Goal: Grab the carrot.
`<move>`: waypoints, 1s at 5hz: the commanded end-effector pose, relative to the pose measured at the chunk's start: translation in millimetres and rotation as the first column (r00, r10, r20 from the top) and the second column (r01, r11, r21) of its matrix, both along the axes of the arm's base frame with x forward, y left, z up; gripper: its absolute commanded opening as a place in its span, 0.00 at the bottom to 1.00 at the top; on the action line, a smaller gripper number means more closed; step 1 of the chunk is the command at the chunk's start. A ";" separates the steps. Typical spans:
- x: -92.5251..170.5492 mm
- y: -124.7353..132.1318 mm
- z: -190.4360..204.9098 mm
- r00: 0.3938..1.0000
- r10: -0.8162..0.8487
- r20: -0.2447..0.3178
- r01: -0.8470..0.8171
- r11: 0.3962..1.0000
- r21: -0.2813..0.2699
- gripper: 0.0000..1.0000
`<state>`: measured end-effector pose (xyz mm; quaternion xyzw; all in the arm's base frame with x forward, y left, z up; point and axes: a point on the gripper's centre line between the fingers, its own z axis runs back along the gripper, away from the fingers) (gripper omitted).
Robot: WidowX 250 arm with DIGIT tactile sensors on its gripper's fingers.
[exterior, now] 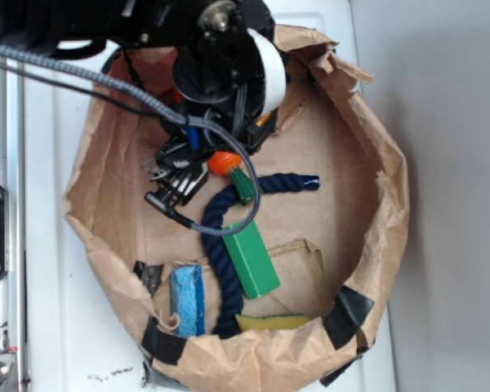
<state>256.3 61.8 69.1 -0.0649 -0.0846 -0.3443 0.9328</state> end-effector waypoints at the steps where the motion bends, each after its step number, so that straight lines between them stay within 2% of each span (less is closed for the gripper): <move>1: -10.0 23.0 -11.0 0.993 -0.015 0.118 0.012 1.000 0.020 1.00; 2: -6.5 18.2 -26.6 0.992 -0.010 0.130 0.008 1.000 0.019 1.00; 3: 3.2 7.4 -36.2 0.994 0.014 0.111 -0.019 0.999 0.046 1.00; 4: 11.7 -2.7 -42.1 0.992 0.043 0.118 -0.053 0.995 0.080 0.00; 5: 14.9 -5.5 -43.7 0.990 0.065 0.121 -0.077 0.993 0.089 0.00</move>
